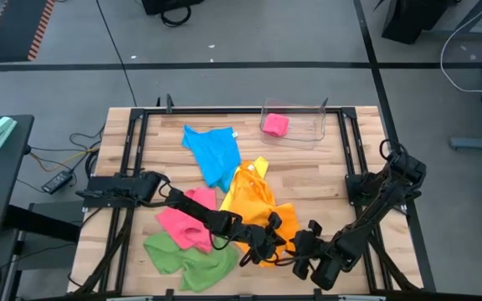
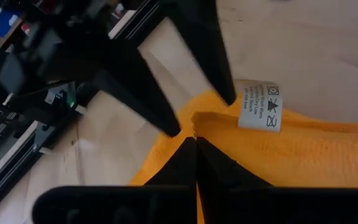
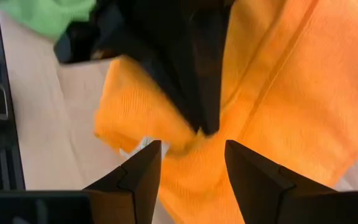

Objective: Fold microfiber towels
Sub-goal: Fold the right orange microfiber cloth

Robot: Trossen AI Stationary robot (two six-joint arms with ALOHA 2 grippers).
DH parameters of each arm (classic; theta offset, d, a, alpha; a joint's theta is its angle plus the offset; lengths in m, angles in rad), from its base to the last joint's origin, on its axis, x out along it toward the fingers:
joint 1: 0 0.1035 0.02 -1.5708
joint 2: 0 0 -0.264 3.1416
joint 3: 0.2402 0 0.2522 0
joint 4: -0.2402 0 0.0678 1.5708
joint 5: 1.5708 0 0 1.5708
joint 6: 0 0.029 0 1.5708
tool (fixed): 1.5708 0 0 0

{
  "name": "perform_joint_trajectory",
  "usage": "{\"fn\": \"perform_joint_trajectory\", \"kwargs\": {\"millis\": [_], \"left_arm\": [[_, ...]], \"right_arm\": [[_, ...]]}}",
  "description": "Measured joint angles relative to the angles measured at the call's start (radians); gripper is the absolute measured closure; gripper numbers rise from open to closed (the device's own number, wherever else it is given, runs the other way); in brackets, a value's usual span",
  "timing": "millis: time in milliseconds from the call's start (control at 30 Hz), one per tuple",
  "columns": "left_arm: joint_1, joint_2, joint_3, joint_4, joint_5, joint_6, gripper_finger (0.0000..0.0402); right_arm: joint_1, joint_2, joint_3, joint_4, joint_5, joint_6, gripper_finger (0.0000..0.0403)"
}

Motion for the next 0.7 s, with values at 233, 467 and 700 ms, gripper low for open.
{"fn": "perform_joint_trajectory", "kwargs": {"millis": [233,467,700], "left_arm": [[-0.001,0.000,0.000,-0.004,0.000,0.000,0.0375],[-0.002,0.000,0.000,-0.001,0.000,0.000,0.0393],[-0.006,0.000,0.000,0.014,-0.001,0.000,0.0381]], "right_arm": [[-0.003,0.004,0.000,0.010,0.005,0.001,0.0244],[-0.004,0.004,-0.023,0.026,0.011,0.002,0.0281],[-0.009,0.004,-0.075,0.109,0.018,-0.011,0.0327]]}}
